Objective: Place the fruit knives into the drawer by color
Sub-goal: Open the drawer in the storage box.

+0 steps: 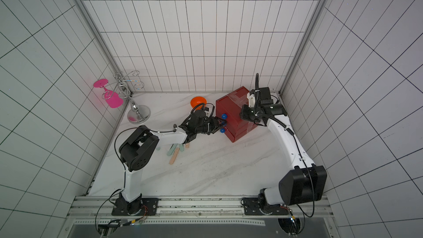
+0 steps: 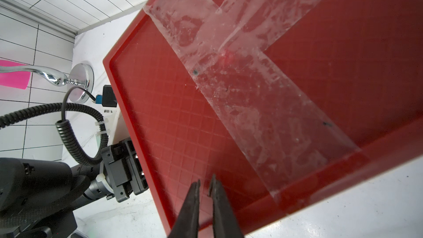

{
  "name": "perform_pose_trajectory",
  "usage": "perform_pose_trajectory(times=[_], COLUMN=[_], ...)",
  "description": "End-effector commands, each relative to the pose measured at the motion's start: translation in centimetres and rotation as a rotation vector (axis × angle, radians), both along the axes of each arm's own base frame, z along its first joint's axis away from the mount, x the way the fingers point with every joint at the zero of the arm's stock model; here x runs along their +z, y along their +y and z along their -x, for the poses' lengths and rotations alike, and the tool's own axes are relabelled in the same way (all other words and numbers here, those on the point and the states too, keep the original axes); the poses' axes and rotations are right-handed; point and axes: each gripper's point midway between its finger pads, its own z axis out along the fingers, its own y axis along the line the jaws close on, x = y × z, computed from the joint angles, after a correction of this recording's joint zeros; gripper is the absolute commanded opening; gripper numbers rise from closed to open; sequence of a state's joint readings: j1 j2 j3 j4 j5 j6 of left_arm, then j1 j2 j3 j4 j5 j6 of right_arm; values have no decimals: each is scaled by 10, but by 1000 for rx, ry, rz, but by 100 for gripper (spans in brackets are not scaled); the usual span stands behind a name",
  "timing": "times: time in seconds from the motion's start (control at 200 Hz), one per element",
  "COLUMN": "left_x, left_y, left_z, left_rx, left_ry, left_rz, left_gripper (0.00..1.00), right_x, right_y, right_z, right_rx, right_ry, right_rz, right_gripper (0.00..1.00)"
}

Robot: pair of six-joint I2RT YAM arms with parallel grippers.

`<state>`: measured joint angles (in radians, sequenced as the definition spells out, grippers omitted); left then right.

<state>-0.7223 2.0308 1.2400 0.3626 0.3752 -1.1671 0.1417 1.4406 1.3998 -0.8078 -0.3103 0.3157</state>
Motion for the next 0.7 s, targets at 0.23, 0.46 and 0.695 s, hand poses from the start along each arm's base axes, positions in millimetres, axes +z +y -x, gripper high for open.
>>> perform_pose_trajectory(times=[0.23,0.46,0.695], left_x=[0,0,6], left_y=[-6,-8,6], left_z=[-15,-15,-10], left_rx=[7,6,24], left_ry=[-27,-31,-37], left_rz=[59,96,113], left_gripper=[40,29,25], right_x=[-87,-88,-89], right_y=[-25,-26,-24], right_z=[65,66,63], right_rx=[-28,-28,-29], right_ry=[429,434,439], right_rz=[132,138,124], right_gripper=[15,15,15])
